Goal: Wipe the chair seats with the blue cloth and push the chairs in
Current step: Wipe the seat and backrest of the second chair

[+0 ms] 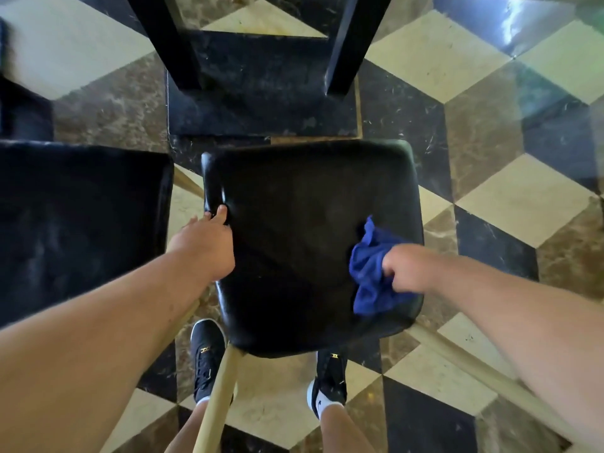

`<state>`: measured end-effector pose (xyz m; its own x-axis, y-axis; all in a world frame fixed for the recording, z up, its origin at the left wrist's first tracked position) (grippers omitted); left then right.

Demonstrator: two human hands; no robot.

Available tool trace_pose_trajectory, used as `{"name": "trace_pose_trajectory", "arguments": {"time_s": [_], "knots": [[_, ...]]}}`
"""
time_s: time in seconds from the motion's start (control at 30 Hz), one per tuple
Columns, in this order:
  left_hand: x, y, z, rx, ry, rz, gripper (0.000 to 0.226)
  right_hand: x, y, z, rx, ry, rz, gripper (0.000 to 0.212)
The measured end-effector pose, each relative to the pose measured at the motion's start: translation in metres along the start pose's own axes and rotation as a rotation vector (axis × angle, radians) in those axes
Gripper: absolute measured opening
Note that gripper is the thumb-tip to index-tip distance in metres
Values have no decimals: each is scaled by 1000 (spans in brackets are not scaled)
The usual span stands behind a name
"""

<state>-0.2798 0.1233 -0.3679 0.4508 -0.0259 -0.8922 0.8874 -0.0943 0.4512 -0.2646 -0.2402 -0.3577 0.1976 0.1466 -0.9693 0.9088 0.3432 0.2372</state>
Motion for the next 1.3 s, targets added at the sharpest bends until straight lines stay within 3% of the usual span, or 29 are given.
{"name": "trace_pose_trajectory", "arguments": {"time_s": [0.13,0.27,0.37,0.47,0.53,0.63,0.8,0.93,1.0,1.03,1.07,1.1,1.13,1.17,1.3], "knots": [[-6,-1,-3,-118,-76,84,53,9,76,15,387,-73,582,5],[-11,0,-20,-430,-134,203,42,37,145,-78,591,75,819,22],[-9,9,-37,-1052,-48,277,47,53,173,-169,695,233,881,28],[-11,5,-50,-1706,126,295,31,64,185,-231,832,349,850,35],[-14,-6,-48,-1912,186,203,21,69,192,-252,851,394,808,37],[-18,-22,-46,-2021,248,91,40,72,195,-266,684,424,698,35],[-36,-28,-45,-1958,409,42,57,44,115,-278,492,456,408,23],[-50,-39,-34,-1826,412,-20,51,22,36,-282,536,452,195,20],[-59,-47,-28,-1634,359,-58,43,19,5,-287,527,436,67,21],[-66,-50,-23,-1398,345,-159,37,18,-10,-289,570,408,-45,19],[-71,-57,-16,-1014,237,-226,33,16,-21,-291,659,380,-169,16],[-76,-63,-14,-885,220,-291,32,13,-31,-292,781,353,-271,14],[-80,-72,-13,-976,251,-406,32,13,-37,-291,859,334,-298,11],[-81,-80,-13,-954,179,-502,32,15,-38,-288,874,333,-245,10],[-92,-80,-10,-711,6,-484,35,1,-33,-291,409,426,164,25]]}}
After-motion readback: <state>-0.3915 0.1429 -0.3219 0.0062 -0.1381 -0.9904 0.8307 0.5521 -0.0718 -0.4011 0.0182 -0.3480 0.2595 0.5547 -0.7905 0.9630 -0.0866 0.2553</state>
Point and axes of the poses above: each hand's wrist, its own x-axis towards the middle knuckle, its own y-axis out of the back of the hand, z = x × y, the point moved 5 cm from there along x, towards the middle knuckle, and after that the axes turned 7 degrees about -z, right-handed, at the moved point
